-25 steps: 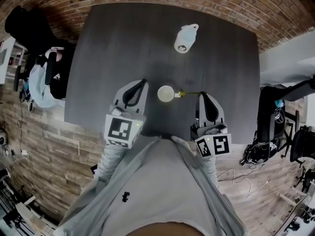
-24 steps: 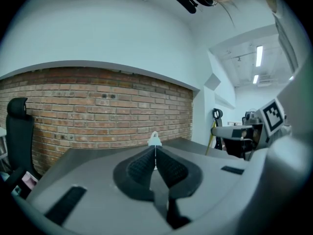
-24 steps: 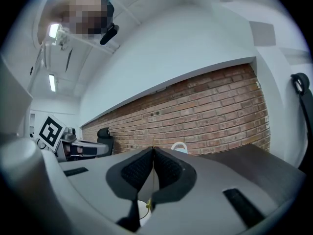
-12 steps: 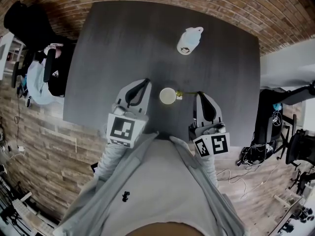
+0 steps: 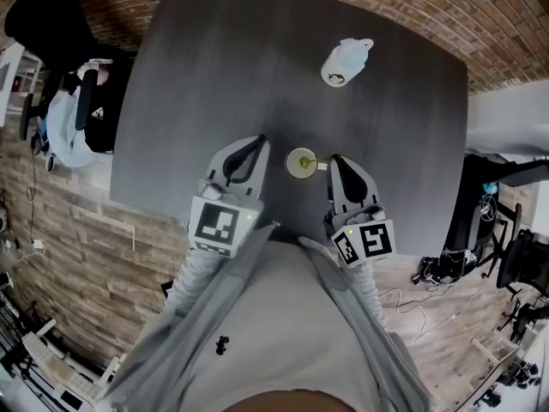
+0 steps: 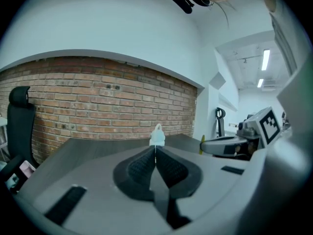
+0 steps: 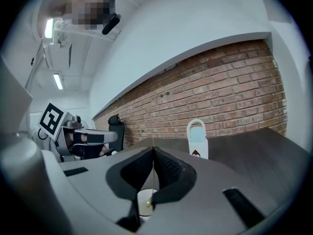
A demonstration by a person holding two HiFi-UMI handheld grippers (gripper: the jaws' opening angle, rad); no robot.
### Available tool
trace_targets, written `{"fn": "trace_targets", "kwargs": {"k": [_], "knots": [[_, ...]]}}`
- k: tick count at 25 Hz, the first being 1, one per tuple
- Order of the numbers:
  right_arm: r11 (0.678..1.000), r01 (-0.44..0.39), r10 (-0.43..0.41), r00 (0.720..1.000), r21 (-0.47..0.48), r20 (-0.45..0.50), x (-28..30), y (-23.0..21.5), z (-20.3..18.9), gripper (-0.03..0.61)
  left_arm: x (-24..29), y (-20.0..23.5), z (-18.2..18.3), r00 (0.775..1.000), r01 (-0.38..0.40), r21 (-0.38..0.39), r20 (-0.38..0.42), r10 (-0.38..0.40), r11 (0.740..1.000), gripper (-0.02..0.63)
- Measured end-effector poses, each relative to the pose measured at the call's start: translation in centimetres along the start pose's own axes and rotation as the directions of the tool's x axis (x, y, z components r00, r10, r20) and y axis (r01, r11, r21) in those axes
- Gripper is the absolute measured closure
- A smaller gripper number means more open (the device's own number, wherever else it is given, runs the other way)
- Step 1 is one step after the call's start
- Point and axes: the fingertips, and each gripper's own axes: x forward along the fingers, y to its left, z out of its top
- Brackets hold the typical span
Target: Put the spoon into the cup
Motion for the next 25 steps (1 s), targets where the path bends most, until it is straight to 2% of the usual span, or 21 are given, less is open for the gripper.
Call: {"fn": "trace_targets", "kwargs": {"k": [5, 14, 25], "knots": [[0.999, -0.008, 0.010, 0.999, 0.041, -0.046, 1.0, -0.3, -2.4, 0.558, 0.9, -0.3, -1.0, 1.000, 0.021, 0.020, -0.008, -0.021, 1.000, 0.594], [0.994, 0.002, 0.009, 0.995, 0.113, -0.097, 2.1, -1.0, -5.7, 0.558, 0.9, -0.2, -2.4, 0.999, 0.017, -0.014, -0.042, -0.018, 1.000, 0.594], [0.989, 0.019, 0.000, 0.992, 0.148, -0.127, 2.7, -1.6, -7.8, 0.558, 1.1, -0.1, -3.3, 0.998, 0.028, -0.016, -0.064, -0.029, 0.999, 0.594]]}}
